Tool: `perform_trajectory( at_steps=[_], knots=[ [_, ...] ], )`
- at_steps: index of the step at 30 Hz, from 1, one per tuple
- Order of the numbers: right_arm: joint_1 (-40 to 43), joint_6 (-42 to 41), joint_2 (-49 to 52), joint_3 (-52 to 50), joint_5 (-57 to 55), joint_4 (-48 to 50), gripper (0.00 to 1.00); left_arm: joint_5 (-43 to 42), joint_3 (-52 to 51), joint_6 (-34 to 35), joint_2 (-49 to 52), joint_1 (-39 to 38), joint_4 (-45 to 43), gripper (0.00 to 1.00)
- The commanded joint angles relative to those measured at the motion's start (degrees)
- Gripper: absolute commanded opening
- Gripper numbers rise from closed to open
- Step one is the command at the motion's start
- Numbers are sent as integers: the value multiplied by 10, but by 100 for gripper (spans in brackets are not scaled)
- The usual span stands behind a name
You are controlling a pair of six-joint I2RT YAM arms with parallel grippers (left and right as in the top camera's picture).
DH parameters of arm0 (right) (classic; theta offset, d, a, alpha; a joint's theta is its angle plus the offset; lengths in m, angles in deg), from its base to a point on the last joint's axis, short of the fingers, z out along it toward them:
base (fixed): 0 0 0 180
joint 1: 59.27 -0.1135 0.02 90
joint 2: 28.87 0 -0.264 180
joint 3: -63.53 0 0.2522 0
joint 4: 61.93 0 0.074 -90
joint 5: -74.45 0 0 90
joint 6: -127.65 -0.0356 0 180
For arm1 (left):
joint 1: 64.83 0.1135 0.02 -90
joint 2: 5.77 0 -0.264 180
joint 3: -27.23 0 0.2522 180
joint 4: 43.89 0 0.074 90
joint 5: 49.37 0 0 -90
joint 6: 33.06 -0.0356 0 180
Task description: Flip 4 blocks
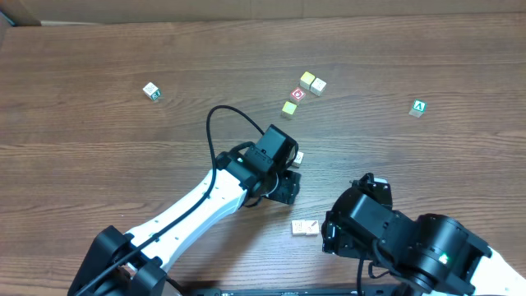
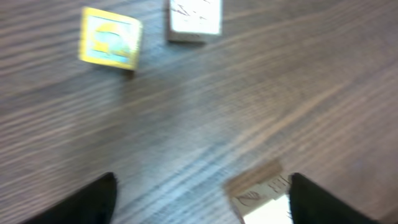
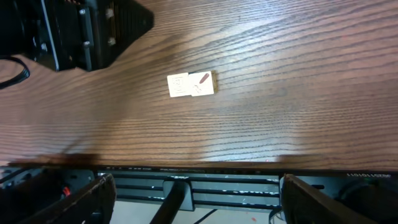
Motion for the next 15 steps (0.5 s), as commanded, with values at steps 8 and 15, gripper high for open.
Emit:
perform_trajectory(
  at_steps=[8,15],
  knots=[
    [-2,-1,-87,8,-10,0,100,1,9,134,-7,89,-36,96],
    [-2,-3,-88,8,-1,-14,100,3,9,309,-2,101,-48,72]
  ],
)
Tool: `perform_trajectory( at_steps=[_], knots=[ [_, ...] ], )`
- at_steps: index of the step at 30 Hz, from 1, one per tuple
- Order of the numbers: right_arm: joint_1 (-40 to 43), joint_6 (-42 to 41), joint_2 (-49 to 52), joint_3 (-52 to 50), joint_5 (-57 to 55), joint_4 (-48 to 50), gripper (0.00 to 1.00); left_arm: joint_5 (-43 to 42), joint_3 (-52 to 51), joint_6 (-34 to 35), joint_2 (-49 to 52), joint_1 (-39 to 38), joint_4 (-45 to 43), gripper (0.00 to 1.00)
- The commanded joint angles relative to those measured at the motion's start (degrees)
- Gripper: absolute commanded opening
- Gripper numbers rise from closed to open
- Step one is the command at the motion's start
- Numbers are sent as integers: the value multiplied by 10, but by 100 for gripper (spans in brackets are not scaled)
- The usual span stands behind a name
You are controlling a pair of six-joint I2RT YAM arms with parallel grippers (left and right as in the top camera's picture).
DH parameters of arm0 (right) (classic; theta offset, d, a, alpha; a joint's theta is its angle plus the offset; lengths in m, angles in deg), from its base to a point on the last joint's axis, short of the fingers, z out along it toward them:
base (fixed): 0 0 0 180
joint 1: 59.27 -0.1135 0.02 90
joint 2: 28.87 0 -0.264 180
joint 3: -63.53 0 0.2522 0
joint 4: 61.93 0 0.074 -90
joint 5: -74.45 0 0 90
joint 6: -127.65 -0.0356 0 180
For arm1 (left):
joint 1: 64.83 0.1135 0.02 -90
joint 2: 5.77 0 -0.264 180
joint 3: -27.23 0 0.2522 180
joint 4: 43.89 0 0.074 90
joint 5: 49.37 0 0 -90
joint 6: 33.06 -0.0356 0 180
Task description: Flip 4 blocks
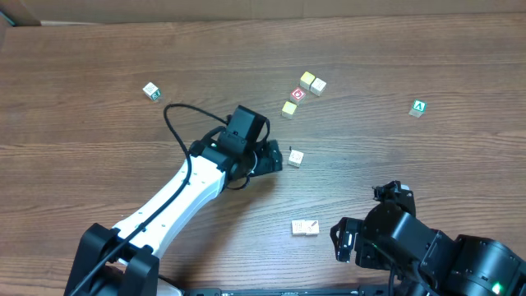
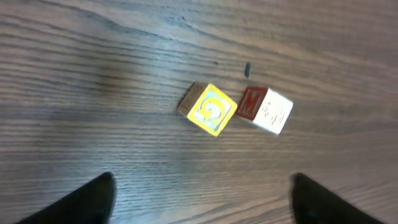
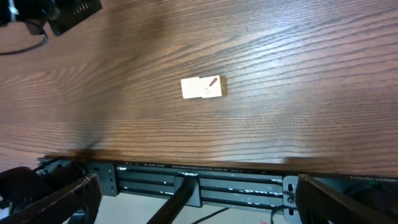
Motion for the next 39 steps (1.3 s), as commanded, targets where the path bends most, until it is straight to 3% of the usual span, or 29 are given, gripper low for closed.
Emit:
perform_trajectory(
  at_steps=[1,6,10,20,24,26,39],
  knots=[
    [-2,-3,-3,8,5,0,100,-4,9,155,2,2,-4,69],
    [-2,-3,-3,8,7,0,100,-18,9,247,38,2,-32,68],
    [-2,-3,-3,8,11,-1,100,-40,21,282,81,4,-44,68],
    [-2,-3,-3,8,11,-8,100,-68,110,278,185,4,-23,68],
    [-2,-3,-3,8,11,-12,100,-60,115,280,188,7,-22,49],
    [-2,-3,-3,8,11,-12,100,-61,115,282,188,11,-19,44],
    [-2,-3,-3,8,11,-14,100,-51,115,275,188,27,4,48]
  ],
)
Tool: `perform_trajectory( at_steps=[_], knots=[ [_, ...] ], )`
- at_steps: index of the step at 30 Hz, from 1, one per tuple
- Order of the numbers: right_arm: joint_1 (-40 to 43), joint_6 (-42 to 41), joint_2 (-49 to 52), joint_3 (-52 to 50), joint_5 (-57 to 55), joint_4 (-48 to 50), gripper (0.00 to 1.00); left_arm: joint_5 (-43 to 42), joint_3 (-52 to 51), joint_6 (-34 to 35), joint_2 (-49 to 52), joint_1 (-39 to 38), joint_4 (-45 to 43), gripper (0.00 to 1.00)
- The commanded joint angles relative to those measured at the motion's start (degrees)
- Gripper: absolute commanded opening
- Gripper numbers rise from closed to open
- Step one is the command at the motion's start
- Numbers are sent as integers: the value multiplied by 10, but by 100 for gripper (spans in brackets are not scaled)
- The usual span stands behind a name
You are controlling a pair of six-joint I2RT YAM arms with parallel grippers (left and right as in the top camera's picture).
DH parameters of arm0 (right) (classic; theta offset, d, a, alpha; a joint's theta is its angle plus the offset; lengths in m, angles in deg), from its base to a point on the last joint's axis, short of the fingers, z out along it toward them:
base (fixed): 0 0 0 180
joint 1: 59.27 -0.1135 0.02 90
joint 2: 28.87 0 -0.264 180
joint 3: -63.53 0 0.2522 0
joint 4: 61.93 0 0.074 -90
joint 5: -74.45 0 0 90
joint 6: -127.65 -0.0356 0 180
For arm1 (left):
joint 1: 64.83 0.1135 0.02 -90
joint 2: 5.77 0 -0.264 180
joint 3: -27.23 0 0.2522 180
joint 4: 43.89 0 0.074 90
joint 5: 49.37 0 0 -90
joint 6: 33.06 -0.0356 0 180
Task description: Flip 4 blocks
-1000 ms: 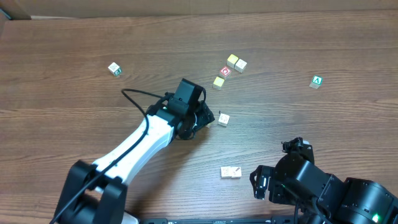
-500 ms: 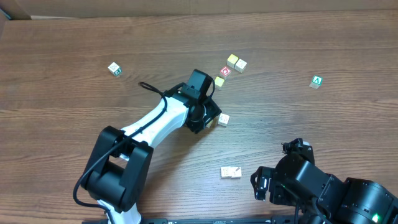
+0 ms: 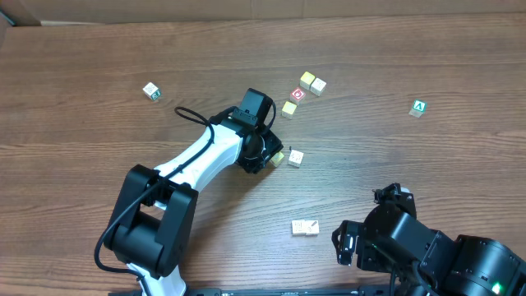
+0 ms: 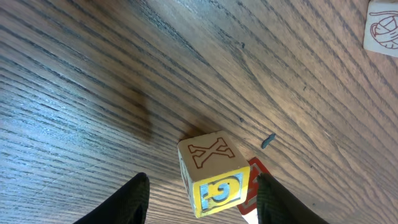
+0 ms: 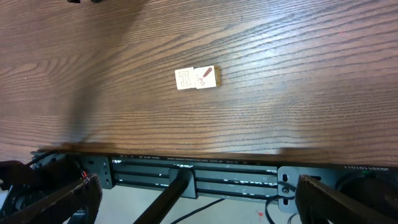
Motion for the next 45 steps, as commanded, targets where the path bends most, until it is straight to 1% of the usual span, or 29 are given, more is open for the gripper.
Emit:
perform_trajectory(
  at_steps=[1,9,12,16,25,26,29,30,31,33,37,41,43,45],
  knots=[
    [-2,-3,-3,8,-1,2,100,8,11,-3,10,1,-1,49],
    [-2,-3,-3,8,-1,1,100,7,11,-8,22,1,-9,49],
    [-2,-3,-3,8,-1,0,100,-6,11,-14,33,1,-17,49],
    [-2,-3,-3,8,-1,-3,100,-20,11,-15,44,1,-26,47],
    [-2,-3,-3,8,-1,-3,100,-23,17,-29,44,1,-32,45],
    [-2,-3,-3,8,-1,-3,100,-23,18,-30,44,1,-32,43],
    [-2,-3,-3,8,-1,-3,100,-25,24,-34,43,1,-27,25],
    [-2,-3,-3,8,-1,-3,100,-25,27,-34,43,1,-24,18],
    [-2,-3,-3,8,-1,-3,100,-25,30,-35,43,1,-19,5],
    [-2,-3,-3,8,-1,-3,100,-24,36,-38,43,1,-9,4],
    [-2,-3,-3,8,-1,-3,100,-22,55,-72,38,2,35,4],
    [-2,-3,-3,8,-1,-5,100,4,80,-131,35,7,142,4],
    [-2,-3,-3,8,-2,-5,100,25,82,-147,32,7,187,4],
    [-2,-3,-3,8,-3,-5,100,54,82,-149,30,7,239,4]
  ],
)
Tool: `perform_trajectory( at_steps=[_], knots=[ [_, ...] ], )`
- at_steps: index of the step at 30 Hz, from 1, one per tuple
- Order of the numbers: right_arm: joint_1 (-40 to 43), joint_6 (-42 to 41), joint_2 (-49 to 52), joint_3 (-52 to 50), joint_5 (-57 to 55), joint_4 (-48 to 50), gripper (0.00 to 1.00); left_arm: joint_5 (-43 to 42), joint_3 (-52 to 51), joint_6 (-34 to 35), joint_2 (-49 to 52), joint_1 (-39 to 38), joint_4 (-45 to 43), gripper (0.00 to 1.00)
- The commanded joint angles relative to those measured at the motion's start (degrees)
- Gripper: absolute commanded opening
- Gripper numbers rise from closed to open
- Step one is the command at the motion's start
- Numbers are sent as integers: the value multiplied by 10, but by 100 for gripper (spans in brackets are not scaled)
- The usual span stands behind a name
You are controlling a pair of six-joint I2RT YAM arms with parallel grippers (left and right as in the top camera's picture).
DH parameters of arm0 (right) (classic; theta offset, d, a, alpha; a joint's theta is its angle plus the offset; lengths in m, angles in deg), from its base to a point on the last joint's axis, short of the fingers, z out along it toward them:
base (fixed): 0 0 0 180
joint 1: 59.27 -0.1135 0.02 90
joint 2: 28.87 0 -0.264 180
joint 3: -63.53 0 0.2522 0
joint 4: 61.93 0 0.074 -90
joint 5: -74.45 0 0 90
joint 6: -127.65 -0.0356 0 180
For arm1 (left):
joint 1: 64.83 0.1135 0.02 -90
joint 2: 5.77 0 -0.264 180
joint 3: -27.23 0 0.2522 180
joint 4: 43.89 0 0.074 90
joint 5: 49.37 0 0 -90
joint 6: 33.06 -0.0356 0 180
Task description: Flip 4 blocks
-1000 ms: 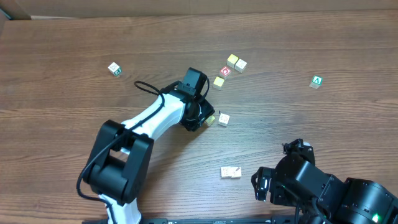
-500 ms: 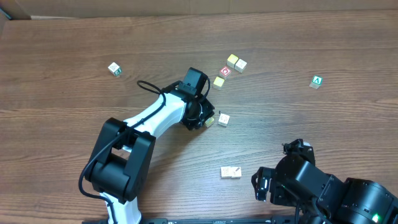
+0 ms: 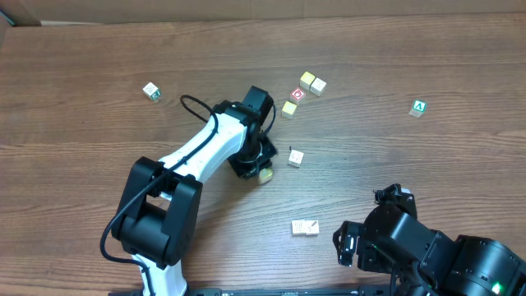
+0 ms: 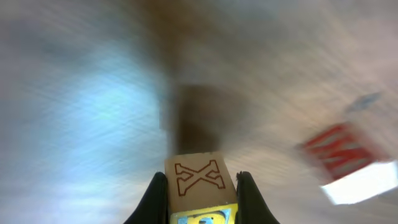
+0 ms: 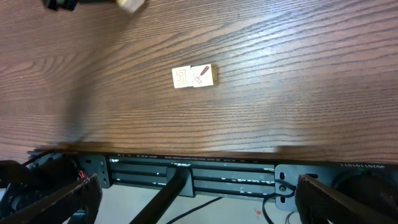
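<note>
My left gripper (image 4: 200, 190) is shut on a wooden block (image 4: 200, 180) that shows a brown X face and a yellow face. From overhead the block (image 3: 265, 173) sits at the tip of the left gripper (image 3: 253, 163), left of a white block with a red M side (image 3: 295, 157). That M block (image 4: 354, 165) is blurred at the right of the left wrist view. A pair of touching pale blocks (image 5: 193, 76) lies ahead of my open right gripper (image 5: 199, 202), which hangs beyond the table's front edge.
A cluster of several blocks (image 3: 301, 93) lies beyond the left gripper. Single blocks sit at the far left (image 3: 150, 90) and far right (image 3: 419, 108). The pale pair (image 3: 305, 227) is near the front edge, beside the right arm (image 3: 411, 247).
My left gripper was open astride the X block beside the M block. Now it is shut on the X block, and the block sits a little nearer and left of the M block.
My left gripper was open near the M block, then farther left with the yellow block and M block ahead of it. It then stood open around the X block, and now grips it. My right arm drew back slightly early on and has stayed open.
</note>
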Motion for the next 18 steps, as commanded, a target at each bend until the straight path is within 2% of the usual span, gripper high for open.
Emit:
perform_trajectory(
  at_steps=[1,5,7,15,18],
  knots=[
    [-2,-3,-3,8,-3,1,100,67,12,-36,-5,5,75,4],
    [-2,-3,-3,8,-3,1,100,134,5,89,-5,-1,209,4],
    [-2,-3,-3,8,-3,1,100,148,-5,104,-5,-10,233,5],
    [-2,-2,-3,8,-3,-5,100,156,-101,90,-21,-118,144,5],
    [-2,0,-3,8,-3,-11,100,171,-129,111,-49,-153,116,5]
  ],
)
